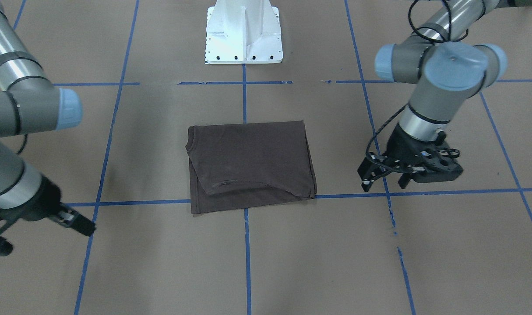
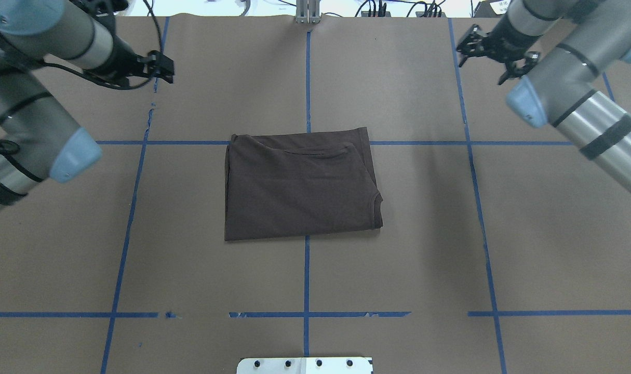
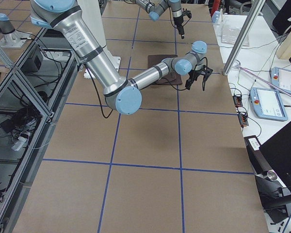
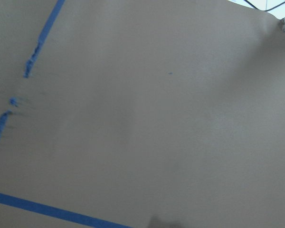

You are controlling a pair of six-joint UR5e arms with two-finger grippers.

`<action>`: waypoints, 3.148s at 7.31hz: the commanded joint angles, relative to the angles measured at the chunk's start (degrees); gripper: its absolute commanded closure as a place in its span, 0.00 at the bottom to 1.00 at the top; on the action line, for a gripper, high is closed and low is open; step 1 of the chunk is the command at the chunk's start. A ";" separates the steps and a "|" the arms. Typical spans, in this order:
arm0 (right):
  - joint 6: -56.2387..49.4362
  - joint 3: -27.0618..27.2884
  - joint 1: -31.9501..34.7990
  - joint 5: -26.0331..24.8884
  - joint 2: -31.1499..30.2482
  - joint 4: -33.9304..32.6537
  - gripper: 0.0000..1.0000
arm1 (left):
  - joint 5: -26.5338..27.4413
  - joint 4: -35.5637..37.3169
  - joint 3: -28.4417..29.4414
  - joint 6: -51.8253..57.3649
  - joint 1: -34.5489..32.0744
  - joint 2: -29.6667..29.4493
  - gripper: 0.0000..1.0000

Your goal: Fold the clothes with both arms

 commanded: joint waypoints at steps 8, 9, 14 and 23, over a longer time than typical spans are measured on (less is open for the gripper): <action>-64.20 9.83 30.33 7.22 -28.73 -9.59 0.00 | -9.79 6.13 -3.20 58.96 -28.31 24.60 0.00; -64.02 19.00 30.33 7.14 -36.34 -9.91 0.00 | -9.69 8.83 -3.79 58.87 -28.48 25.21 0.00; -63.49 23.42 30.33 11.89 -42.92 -12.82 0.00 | -15.80 22.05 -4.00 71.94 -28.92 30.83 0.00; -58.31 22.43 27.87 8.66 -40.64 -12.55 0.00 | -16.55 19.14 -1.51 72.84 -30.50 30.40 0.00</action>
